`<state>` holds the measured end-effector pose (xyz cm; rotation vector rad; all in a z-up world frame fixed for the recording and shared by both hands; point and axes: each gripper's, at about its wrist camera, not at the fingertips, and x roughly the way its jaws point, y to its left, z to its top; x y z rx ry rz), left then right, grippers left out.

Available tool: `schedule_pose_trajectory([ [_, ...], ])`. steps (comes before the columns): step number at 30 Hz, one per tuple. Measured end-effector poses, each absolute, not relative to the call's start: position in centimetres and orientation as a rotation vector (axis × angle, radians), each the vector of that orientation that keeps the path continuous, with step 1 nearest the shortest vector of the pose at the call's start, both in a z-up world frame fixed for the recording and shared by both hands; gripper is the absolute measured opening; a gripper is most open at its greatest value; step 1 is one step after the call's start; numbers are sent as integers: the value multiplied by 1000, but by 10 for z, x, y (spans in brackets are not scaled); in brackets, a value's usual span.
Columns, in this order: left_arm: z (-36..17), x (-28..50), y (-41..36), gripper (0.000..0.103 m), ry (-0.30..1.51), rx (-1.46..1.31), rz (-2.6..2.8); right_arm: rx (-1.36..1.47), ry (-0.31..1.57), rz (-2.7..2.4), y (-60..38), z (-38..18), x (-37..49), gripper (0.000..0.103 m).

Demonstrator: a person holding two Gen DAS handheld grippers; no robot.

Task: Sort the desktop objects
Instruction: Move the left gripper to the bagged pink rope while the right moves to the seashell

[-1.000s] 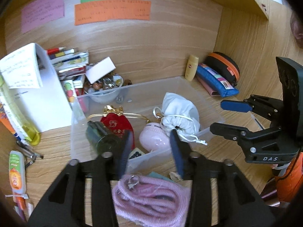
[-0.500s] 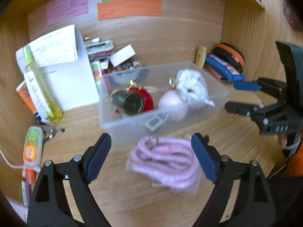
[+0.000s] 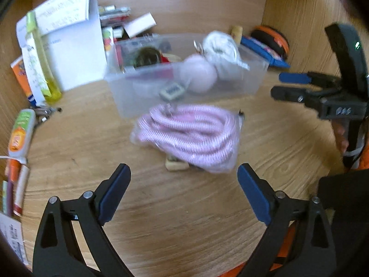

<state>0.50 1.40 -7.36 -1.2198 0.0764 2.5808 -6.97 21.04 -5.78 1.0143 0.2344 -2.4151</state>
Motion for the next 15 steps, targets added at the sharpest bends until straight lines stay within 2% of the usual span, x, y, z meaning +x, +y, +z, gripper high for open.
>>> schedule_pose_trajectory([
  [5,-93,-11,21,95,116,-1287,2595,1051,209,-2389,213,-65,-70,79],
  [8,-93,-18,15,95,77,-1267,2627,1064,200,-2370,212,-69,-70,79],
  [15,-69,-30,7,95,59,-1161,2704,1073,233,-2333,204,-79,-69,79],
])
